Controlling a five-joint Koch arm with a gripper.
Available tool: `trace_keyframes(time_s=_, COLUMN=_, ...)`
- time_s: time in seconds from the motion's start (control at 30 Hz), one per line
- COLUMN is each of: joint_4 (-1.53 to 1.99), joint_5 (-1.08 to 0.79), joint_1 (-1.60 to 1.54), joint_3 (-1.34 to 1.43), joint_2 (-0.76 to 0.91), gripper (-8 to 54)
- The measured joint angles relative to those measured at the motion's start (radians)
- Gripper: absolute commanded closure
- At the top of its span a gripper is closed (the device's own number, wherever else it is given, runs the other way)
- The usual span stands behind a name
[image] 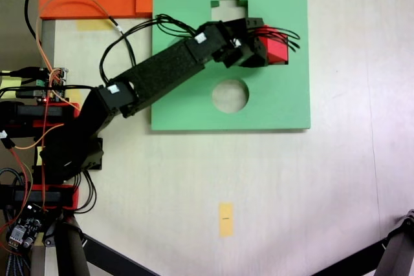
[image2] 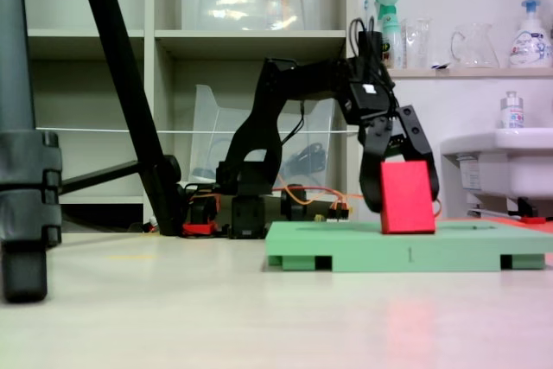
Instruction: Put the square block into the corresponding hole
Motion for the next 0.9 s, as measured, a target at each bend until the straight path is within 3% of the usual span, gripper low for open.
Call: trace_keyframes(time_s=0.9, joint_4=0.012, joint_5=0.029, joint_1=0.043, joint_3=-0.138, joint_2=-0.084, gripper=28.2)
